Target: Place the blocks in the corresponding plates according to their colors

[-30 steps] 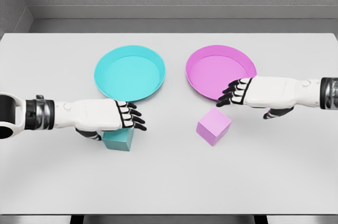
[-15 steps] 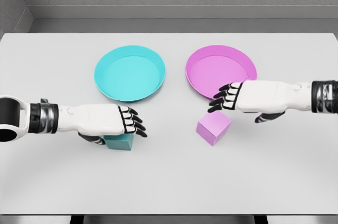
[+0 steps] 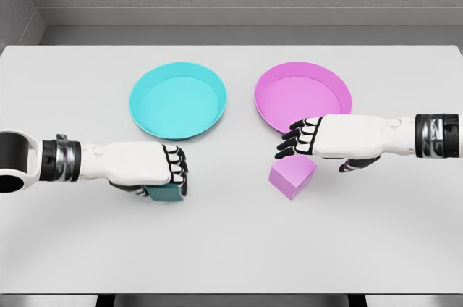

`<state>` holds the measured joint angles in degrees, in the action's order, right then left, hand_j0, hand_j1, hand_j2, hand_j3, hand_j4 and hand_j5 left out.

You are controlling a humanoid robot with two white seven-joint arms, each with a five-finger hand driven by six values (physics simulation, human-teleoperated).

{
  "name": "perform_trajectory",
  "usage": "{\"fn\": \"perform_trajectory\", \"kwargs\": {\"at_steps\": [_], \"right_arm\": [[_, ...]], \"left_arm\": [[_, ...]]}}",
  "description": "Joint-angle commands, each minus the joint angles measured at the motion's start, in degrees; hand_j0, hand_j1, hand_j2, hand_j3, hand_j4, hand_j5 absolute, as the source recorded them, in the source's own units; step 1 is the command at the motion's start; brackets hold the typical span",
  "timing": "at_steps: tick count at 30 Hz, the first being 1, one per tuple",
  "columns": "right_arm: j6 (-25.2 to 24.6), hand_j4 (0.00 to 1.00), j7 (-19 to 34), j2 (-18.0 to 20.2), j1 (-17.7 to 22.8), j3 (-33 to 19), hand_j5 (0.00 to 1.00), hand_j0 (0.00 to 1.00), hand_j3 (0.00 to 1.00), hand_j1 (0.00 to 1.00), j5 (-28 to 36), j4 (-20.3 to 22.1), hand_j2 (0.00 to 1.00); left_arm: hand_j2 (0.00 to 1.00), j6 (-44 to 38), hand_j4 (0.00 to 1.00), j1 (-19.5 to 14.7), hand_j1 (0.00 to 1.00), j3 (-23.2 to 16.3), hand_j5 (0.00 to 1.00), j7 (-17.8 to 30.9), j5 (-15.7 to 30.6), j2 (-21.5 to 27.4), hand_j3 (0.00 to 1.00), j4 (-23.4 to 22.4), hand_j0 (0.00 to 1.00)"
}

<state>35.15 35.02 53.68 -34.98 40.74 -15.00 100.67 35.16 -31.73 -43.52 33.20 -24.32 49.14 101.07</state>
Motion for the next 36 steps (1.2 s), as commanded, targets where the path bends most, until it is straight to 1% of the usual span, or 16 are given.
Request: {"fn": "perform_trajectory", "kwargs": {"at_steps": [1,5,7,9,13,16,19,22,24,27,28,30,31,32,34,36], "right_arm": [[-0.2,1.0,0.0,0.0,0.0,0.0,1.0,1.0,1.0,1.0,0.3,0.0,1.0],[-0.2,1.0,0.0,-0.6,0.0,0.1,1.0,1.0,1.0,1.0,0.2,-0.1,1.0],[-0.2,1.0,0.0,-0.6,0.0,0.1,1.0,1.0,1.0,1.0,0.2,-0.1,1.0],[-0.2,1.0,0.0,-0.6,0.0,0.1,1.0,1.0,1.0,1.0,-0.1,-0.2,1.0],[-0.2,1.0,0.0,-2.3,0.0,0.1,1.0,1.0,1.0,1.0,-0.4,-0.2,1.0],[-0.2,1.0,0.0,-3.6,0.0,0.4,1.0,1.0,1.0,1.0,-1.0,-1.1,1.0],[-0.2,1.0,0.0,-4.1,0.0,0.4,1.0,1.0,1.0,1.0,-2.7,-2.3,1.0],[-0.2,1.0,0.0,-4.1,0.1,0.6,1.0,1.0,1.0,1.0,-2.7,-2.4,1.0],[-0.2,1.0,0.0,-4.1,0.1,1.5,1.0,1.0,1.0,1.0,-2.7,-2.4,1.0],[-0.2,1.0,0.0,-4.1,0.1,1.5,1.0,1.0,1.0,1.0,-2.7,-2.4,1.0],[-0.2,1.0,0.0,-4.1,0.1,1.5,1.0,1.0,1.0,1.0,-2.7,-2.4,1.0],[-0.2,1.0,0.0,-4.1,0.1,1.5,1.0,1.0,1.0,1.0,-2.7,-2.8,1.0],[-0.2,1.0,0.0,-4.1,0.1,1.5,1.0,1.0,1.0,1.0,-2.8,-3.0,1.0],[-0.2,1.0,0.0,-4.1,0.1,1.5,1.0,1.0,1.0,1.0,-2.8,-3.1,1.0],[-0.2,1.0,0.0,-4.2,0.1,2.2,1.0,1.0,1.0,1.0,-2.8,-3.1,1.0],[-0.2,1.0,0.0,-4.2,0.1,2.6,1.0,1.0,1.0,1.0,-2.8,-3.0,1.0]], "left_arm": [[0.43,-0.2,0.43,-0.1,0.43,0.0,0.43,0.1,0.4,0.0,0.43,0.0,0.43],[0.38,-0.2,0.38,-2.1,0.38,0.1,0.38,-0.1,0.7,0.0,0.38,0.0,0.38],[0.38,-0.2,0.38,-2.6,0.38,0.1,0.38,-0.3,1.5,0.0,0.38,0.1,0.38],[0.38,-0.2,0.38,-3.4,0.38,0.2,0.38,-0.3,3.8,0.1,0.38,0.0,0.38],[0.38,-0.2,0.38,-4.1,0.38,0.4,0.38,-0.4,4.5,0.1,0.38,0.0,0.38],[0.38,-0.2,0.38,-4.6,0.38,0.7,0.38,-0.3,4.9,0.1,0.38,0.0,0.38],[0.38,-0.2,0.38,-6.1,0.38,1.3,0.38,-0.3,5.1,0.1,0.38,-0.3,0.38],[0.38,-0.2,0.38,-8.9,0.38,1.4,0.38,-0.2,5.2,-0.2,0.38,-1.7,0.38],[0.38,-0.2,0.38,-10.3,0.38,1.4,0.38,-0.1,5.2,-2.1,0.38,-5.2,0.38],[0.38,-0.2,0.38,-12.9,0.38,1.5,0.38,0.3,4.9,-6.9,0.38,-15.5,0.38],[0.38,-0.2,0.38,-13.3,0.38,1.9,0.38,0.3,4.7,-8.1,0.38,-18.2,0.38],[0.38,-0.2,0.38,-13.4,0.38,3.9,0.38,0.3,4.7,-10.4,0.38,-25.1,0.38],[0.38,-0.2,0.38,-13.8,0.38,5.0,0.38,0.3,4.6,-12.1,0.38,-29.7,0.38],[0.38,-0.2,0.38,-14.1,0.38,5.0,0.38,0.3,4.5,-12.7,0.38,-31.5,0.38],[0.38,-0.2,0.38,-14.2,0.38,5.5,0.38,1.8,4.5,-14.3,0.38,-32.4,0.38],[0.38,-0.2,0.38,-14.9,0.38,5.6,0.38,1.8,4.5,-15.9,0.38,-33.7,0.38]]}}
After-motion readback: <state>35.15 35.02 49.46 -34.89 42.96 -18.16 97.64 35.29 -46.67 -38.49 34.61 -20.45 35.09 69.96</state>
